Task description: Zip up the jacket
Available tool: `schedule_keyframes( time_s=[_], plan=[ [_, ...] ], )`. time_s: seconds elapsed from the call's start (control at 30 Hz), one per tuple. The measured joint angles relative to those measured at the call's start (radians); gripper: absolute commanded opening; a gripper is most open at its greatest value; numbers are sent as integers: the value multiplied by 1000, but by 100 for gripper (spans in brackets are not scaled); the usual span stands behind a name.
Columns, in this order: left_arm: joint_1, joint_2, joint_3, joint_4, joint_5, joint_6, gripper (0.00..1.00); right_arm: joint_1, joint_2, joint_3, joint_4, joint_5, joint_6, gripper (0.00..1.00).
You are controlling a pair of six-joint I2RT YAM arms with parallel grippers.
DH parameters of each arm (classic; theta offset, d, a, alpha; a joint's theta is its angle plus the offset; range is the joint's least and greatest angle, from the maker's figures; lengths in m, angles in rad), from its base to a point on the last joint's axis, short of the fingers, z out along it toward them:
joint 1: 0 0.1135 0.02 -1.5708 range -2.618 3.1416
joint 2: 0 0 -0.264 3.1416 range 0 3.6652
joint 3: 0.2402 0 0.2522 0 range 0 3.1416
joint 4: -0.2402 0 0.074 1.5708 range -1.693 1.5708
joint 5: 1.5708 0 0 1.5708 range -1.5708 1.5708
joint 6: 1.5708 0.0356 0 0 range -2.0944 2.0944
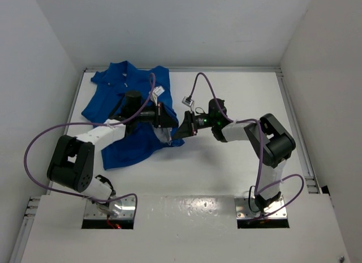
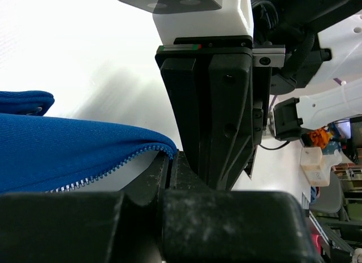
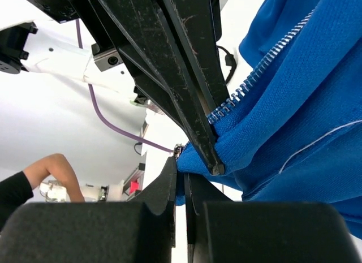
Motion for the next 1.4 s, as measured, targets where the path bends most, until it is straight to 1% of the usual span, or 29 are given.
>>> schedule_keyframes(
  time_s=[0.03, 0.07, 0.1, 0.13, 0.17, 0.2, 0.23, 0.27, 0.37, 0.43, 0.47, 0.5, 0.57, 0.6, 0.63, 0.7, 0.73, 0.8, 0.83, 1.03, 1.23, 1.33, 1.4],
  plan=[
    [0, 0, 0, -3, 0, 4, 3, 0, 0, 0, -5, 0, -7, 0],
    [0, 0, 0, -5, -1, 9, 12, 0, 0, 0, -12, 0, -18, 0],
    [0, -2, 0, -10, -8, 17, 33, -1, 0, -1, -23, 2, -32, 0],
    [1, -9, 0, -20, -24, 30, 41, -2, -2, -3, -35, 3, -47, 0],
    [1, -23, 0, -34, -48, 40, 53, -3, -7, -9, -54, 8, -69, 0],
    [3, -45, -1, -53, -80, 54, 77, -4, -18, -18, -79, 16, -95, 0],
    [3, -75, -1, -74, -122, 72, 89, -6, -31, -29, -108, 26, -121, 0],
    [4, -116, -1, -103, -171, 84, 91, -8, -45, -39, -137, 38, -149, 0],
    [9, -262, 3, -180, -321, 117, 91, -18, -97, -68, -214, 74, -217, 0],
    [15, -353, 23, -263, -417, 150, 87, -20, -130, -85, -255, 108, -259, 0],
    [16, -378, 48, -326, -466, 162, 83, -21, -145, -93, -282, 127, -283, 0],
    [18, -389, 75, -403, -529, 183, 72, -22, -161, -100, -315, 146, -311, 0],
    [31, -388, 115, -478, -608, 203, 65, -21, -183, -104, -385, 183, -364, 0],
    [47, -383, 112, -518, -649, 216, 61, -21, -190, -104, -413, 197, -387, 0],
    [67, -376, 95, -549, -687, 223, 55, -21, -196, -104, -443, 213, -409, 0],
    [109, -349, 48, -623, -765, 237, 50, -21, -199, -102, -500, 240, -450, 0],
    [125, -327, 31, -660, -798, 241, 50, -21, -199, -100, -529, 253, -467, 0],
    [140, -270, 17, -725, -850, 246, 44, -21, -198, -86, -593, 280, -496, 0],
    [140, -242, 17, -745, -866, 246, 37, -21, -198, -75, -621, 293, -510, 0],
    [137, -143, 15, -774, -948, 207, 19, -37, -192, -18, -683, 334, -548, 0],
    [138, 21, 3, -769, -1030, 151, 7, -53, -187, 15, -725, 369, -573, 0],
    [138, 119, 9, -761, -1062, 148, 5, -60, -187, 16, -755, 381, -590, 0],
    [138, 150, 63, -777, -1073, 164, 5, -66, -187, 16, -770, 385, -595, 0]
  ],
)
